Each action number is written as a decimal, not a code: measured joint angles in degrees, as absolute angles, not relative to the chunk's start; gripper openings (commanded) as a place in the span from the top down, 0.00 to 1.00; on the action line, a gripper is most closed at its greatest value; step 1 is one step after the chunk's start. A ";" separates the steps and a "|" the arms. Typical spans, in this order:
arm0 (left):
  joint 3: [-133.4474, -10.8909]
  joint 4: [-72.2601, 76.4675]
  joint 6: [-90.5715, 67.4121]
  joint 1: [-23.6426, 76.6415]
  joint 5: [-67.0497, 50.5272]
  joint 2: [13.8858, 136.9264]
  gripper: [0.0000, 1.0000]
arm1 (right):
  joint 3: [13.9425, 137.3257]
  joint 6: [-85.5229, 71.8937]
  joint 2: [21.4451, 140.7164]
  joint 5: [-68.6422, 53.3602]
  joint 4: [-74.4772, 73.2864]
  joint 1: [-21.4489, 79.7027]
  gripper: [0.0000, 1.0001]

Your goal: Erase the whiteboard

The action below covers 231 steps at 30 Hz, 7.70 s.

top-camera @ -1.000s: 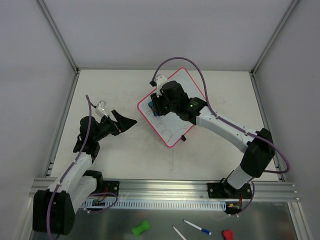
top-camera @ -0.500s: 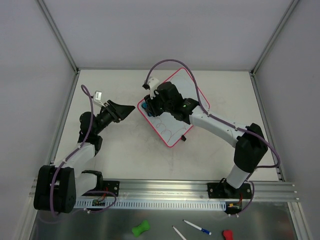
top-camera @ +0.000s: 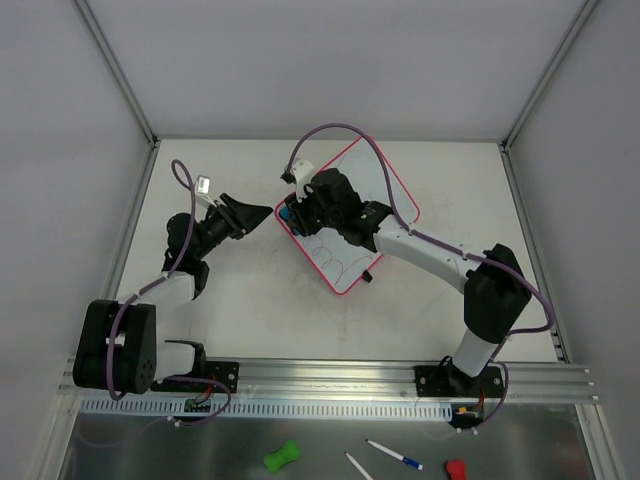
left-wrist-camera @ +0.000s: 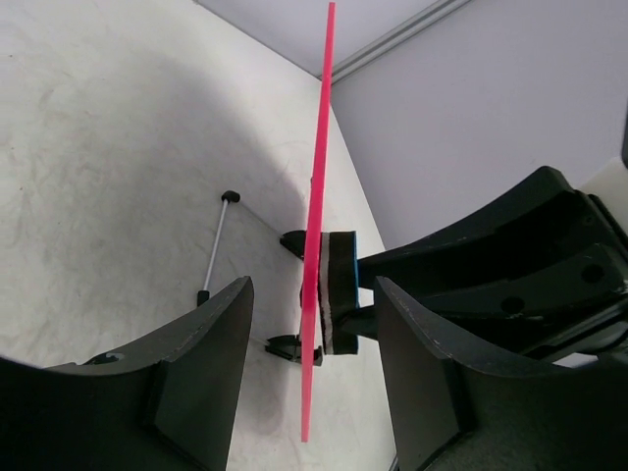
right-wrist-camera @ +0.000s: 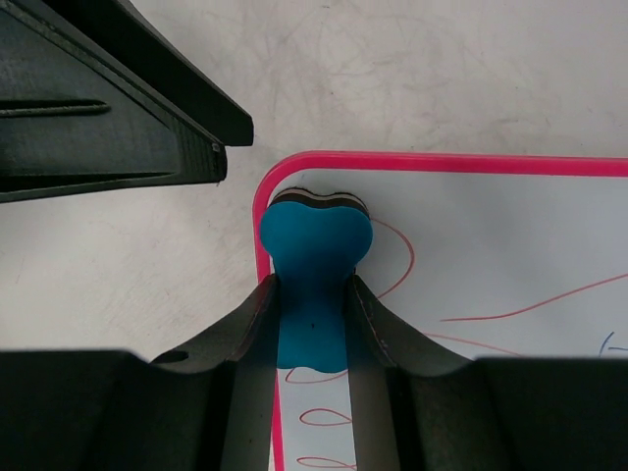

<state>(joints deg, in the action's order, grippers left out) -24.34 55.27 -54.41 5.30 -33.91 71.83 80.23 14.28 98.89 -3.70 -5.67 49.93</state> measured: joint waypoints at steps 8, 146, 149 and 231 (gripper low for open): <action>-28.10 53.60 -51.79 8.40 -32.62 74.06 0.50 | 79.94 15.03 99.15 -1.41 -4.84 50.19 1.00; -32.73 64.62 -49.45 14.92 -37.74 90.56 1.00 | 58.89 13.04 89.01 -6.76 16.51 37.21 1.00; -32.71 65.47 -50.04 14.61 -38.57 91.13 1.00 | 58.89 13.78 89.71 -6.98 18.35 37.21 1.00; -36.29 49.87 -46.78 13.74 -43.22 87.96 1.00 | 94.83 30.61 108.09 -20.25 -16.29 29.34 1.00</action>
<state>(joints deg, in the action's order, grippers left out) -36.29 49.87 -46.78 13.74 -43.22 87.96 94.83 30.61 108.09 -20.25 -16.29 29.34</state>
